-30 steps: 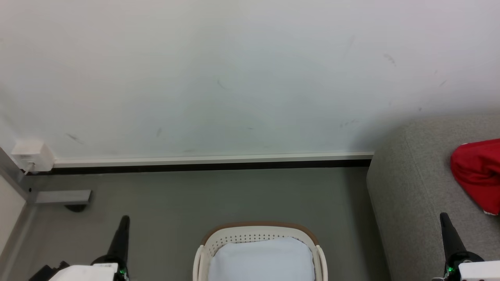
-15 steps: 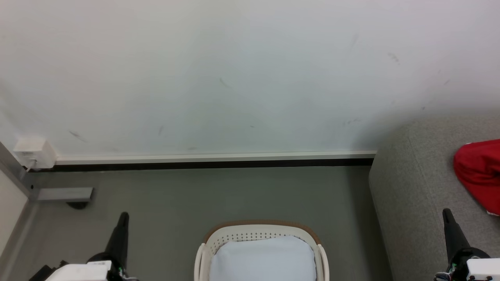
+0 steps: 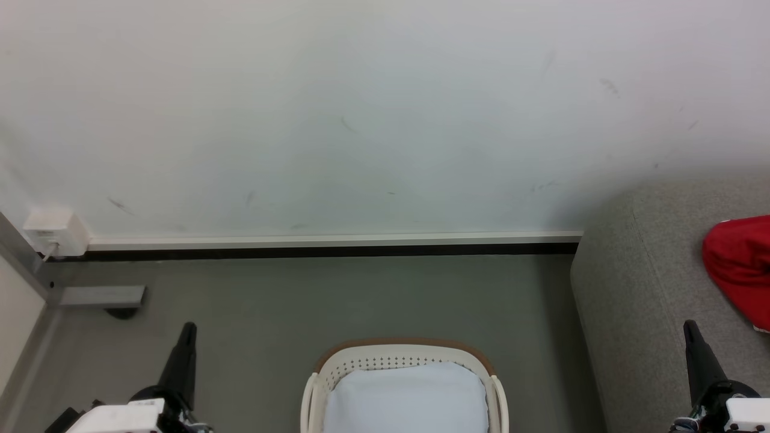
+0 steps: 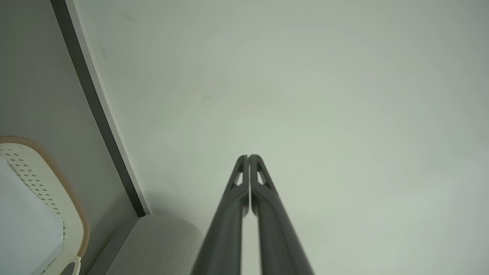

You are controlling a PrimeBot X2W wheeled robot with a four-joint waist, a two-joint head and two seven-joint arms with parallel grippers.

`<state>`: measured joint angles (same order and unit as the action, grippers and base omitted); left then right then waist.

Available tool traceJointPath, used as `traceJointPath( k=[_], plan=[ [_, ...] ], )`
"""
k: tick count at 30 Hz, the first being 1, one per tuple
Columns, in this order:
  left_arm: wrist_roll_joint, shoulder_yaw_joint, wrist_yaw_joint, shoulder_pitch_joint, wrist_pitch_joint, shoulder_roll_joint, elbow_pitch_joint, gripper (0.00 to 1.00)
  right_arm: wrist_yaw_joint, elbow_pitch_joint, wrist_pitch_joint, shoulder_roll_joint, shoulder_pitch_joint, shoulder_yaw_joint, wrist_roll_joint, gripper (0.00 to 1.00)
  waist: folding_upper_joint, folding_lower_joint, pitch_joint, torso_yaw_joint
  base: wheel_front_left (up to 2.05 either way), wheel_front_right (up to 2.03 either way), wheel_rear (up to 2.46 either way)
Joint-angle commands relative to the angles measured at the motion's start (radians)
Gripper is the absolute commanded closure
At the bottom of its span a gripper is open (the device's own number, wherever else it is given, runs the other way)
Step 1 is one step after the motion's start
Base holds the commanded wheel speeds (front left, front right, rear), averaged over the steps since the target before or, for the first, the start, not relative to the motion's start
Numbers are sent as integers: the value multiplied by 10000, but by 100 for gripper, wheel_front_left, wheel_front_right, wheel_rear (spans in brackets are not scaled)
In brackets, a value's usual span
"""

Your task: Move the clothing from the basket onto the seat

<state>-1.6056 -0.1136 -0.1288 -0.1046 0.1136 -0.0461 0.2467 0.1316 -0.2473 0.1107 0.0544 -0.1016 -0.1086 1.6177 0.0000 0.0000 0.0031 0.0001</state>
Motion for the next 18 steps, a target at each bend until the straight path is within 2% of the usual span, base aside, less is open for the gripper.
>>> traceJointPath(
  k=[1, 18],
  plan=[
    [-131, -23, -37, -85, 48, -77, -34, 100, -17, 53, 20, -11, -123, -44, -12, 100, 0, 0, 0, -1, 0, 0, 0],
    [-132, -20, -37, -83, 47, -76, -34, 100, -17, 50, 23, -22, -125, -58, -33, 100, 0, 0, 0, -1, 0, 0, 0]
  ],
)
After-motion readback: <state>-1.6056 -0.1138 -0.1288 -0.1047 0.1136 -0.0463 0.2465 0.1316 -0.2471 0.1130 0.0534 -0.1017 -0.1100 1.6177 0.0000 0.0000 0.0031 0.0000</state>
